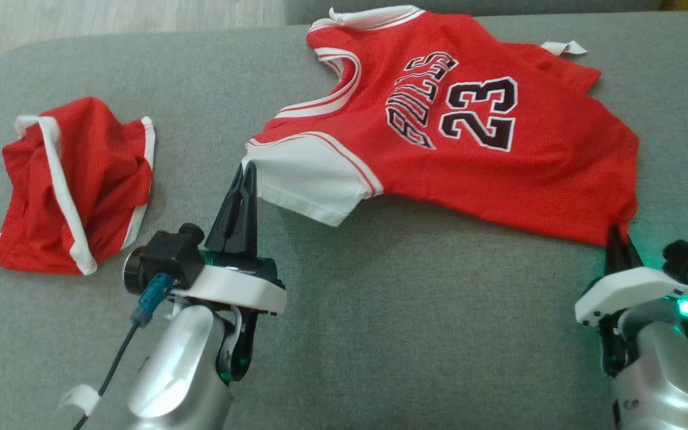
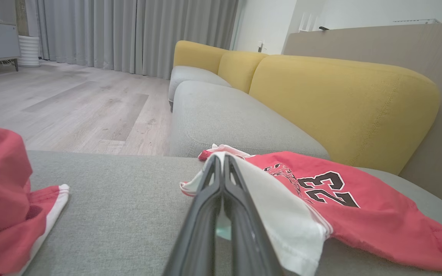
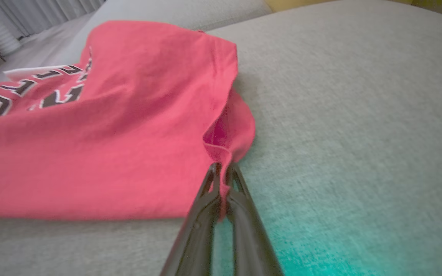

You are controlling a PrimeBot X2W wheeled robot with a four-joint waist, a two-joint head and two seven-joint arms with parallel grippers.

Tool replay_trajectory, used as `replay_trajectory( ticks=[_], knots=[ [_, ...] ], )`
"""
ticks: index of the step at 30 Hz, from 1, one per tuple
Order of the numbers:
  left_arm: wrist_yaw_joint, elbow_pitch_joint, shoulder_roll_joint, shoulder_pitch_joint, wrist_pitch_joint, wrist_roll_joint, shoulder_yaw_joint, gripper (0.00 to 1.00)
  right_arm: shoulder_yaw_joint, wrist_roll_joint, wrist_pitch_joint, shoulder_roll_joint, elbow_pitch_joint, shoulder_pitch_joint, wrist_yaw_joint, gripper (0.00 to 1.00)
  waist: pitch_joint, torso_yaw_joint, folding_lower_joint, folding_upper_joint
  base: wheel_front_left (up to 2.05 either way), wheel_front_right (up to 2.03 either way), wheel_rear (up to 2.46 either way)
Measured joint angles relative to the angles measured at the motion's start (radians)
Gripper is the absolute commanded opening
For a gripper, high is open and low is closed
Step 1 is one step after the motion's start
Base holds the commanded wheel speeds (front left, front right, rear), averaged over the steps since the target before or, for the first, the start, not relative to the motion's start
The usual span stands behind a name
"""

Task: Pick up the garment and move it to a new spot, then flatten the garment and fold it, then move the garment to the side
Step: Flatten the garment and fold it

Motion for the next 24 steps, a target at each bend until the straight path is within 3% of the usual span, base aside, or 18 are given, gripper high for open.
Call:
replay_trajectory(
  ticks=[7, 16, 24],
  knots=[
    [-0.018, -0.023, 0.005, 0.006, 0.0, -0.002, 0.04, 0.0, 0.1, 0.065, -0.02, 0.003, -0.16, -0.001, 0.0, 0.0, -0.058, -0.014, -0.0001, 0.0, 0.0, 0.0, 0.0],
    [-0.017, -0.086, 0.031, -0.123, 0.023, -0.026, 0.088, 0.0, 0.136, 0.051, 0.082, 0.003, -0.492, -0.038, 0.0, 0.0, -0.137, -0.022, -0.0001, 0.0, 0.0, 0.0, 0.0],
    [0.036, -0.349, 0.043, -0.229, 0.106, -0.063, 0.149, 0.0, 0.123, 0.033, 0.167, 0.002, -0.814, -0.079, 0.0, 0.0, -0.216, -0.034, -0.0003, 0.0, 0.0, 0.0, 0.0]
  ],
)
